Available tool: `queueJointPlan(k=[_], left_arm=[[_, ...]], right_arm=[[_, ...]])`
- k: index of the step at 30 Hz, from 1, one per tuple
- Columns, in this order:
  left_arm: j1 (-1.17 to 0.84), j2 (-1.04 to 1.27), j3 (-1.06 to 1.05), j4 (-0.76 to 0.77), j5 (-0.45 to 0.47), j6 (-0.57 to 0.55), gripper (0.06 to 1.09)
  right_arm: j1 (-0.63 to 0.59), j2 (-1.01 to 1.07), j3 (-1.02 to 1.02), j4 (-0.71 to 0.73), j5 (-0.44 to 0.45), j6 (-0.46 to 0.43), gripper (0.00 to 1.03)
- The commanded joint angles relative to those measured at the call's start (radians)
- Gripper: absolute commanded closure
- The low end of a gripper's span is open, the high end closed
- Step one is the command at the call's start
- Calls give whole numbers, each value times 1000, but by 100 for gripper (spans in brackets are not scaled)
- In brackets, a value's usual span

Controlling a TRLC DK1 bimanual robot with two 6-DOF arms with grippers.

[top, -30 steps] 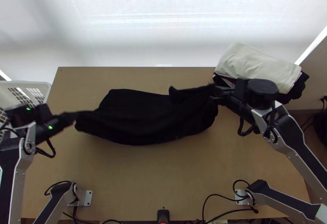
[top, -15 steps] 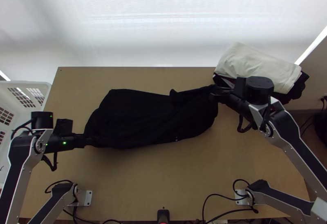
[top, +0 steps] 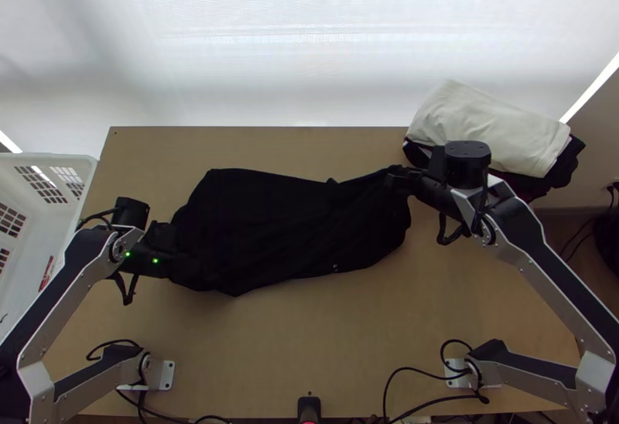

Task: Fold the t-shirt

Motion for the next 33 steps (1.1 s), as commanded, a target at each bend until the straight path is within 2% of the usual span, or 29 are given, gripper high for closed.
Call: queueJointPlan(k=[1, 2, 3, 5, 6, 9, 15, 22, 23, 26, 27, 31, 33], left_arm=[[16, 28, -18, -4, -24, 82, 104], [19, 31, -10, -27, -24, 114, 97], [24, 33, -4, -49, -25, 150, 78], [24, 34, 22, -87, -33, 205, 21], [24, 33, 36, -115, -31, 248, 10], [49, 6, 74, -162, -37, 295, 10], [147, 28, 143, -155, -37, 298, 10], [211, 203, 226, -132, 3, 165, 11], [214, 218, 227, -128, 13, 159, 14], [228, 258, 224, -99, 46, 122, 36], [236, 266, 223, -89, 69, 114, 39], [250, 287, 218, -84, 115, 116, 42], [250, 289, 194, -44, 115, 108, 58]], right_arm=[[3, 25, 9, 3, -5, 30, 100], [3, 30, 9, 3, -3, 30, 100], [3, 33, 10, 3, -5, 30, 100], [3, 39, 12, 3, -3, 31, 100], [3, 44, 13, 3, -3, 31, 100], [1, 51, 12, 3, -3, 30, 100], [1, 65, 3, 11, -5, 34, 100], [8, 76, 0, 23, -5, 42, 100], [8, 79, 0, 25, -5, 42, 100], [9, 84, 0, 30, -5, 45, 100], [9, 85, 1, 30, -5, 45, 100], [11, 90, 1, 30, -5, 48, 100], [11, 91, 1, 30, -5, 50, 100]])
